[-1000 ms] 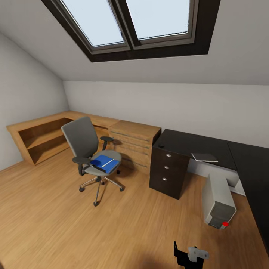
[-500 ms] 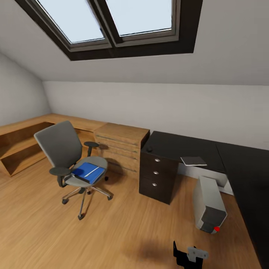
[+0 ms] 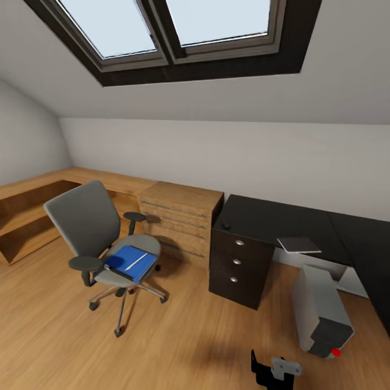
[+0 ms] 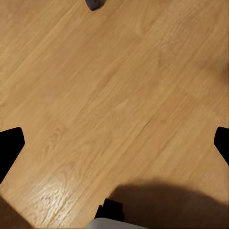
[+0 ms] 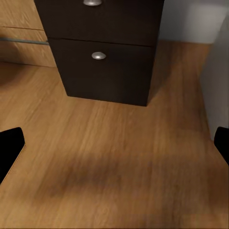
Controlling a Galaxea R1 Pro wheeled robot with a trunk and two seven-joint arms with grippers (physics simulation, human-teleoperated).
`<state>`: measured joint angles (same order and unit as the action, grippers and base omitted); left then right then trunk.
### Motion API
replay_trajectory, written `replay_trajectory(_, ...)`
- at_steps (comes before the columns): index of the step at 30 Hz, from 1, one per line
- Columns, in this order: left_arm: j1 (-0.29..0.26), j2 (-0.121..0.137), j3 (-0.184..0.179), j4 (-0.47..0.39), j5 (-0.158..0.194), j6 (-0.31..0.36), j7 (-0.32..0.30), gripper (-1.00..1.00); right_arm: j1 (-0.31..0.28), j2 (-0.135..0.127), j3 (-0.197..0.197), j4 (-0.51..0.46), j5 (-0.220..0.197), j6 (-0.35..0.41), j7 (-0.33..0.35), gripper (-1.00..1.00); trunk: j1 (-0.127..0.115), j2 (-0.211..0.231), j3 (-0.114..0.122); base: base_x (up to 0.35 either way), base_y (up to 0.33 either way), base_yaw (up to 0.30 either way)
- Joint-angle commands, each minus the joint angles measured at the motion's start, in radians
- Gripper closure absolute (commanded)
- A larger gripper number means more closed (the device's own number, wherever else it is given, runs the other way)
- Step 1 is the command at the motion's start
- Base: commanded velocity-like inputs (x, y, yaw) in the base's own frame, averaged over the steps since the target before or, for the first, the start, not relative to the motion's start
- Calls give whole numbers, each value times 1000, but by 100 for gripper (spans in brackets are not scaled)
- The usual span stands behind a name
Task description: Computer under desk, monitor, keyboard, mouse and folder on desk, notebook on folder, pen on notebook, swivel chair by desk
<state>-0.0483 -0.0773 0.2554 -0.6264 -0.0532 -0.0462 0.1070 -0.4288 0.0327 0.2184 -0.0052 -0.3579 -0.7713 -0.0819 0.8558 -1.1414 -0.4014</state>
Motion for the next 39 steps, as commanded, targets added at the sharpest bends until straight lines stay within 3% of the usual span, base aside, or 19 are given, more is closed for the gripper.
replay_trajectory(1, -1, -1, 4, 1, -6, -3, 0, -100, -1, 0, 9, 1, -1, -2, -8, -100, 1, -1, -1, 312, 110, -1)
replay_trajectory(13, -1, -2, 4, 1, -7, -5, 1, -100, 0, 1, 9, 12, 1, -4, -7, -100, 1, -1, 4, 325, 19, -124)
replay_trajectory(24, -1, -1, 4, -1, -5, -7, -1, -100, 0, 2, 9, 13, 1, -3, -8, -100, -42, 76, 38, 290, 0, -8)
replay_trajectory(39, -1, -2, 4, -25, -1, -6, -1, -100, 0, 1, 9, 13, 1, -3, -8, -100, -99, 181, 85, 14, 0, 0)
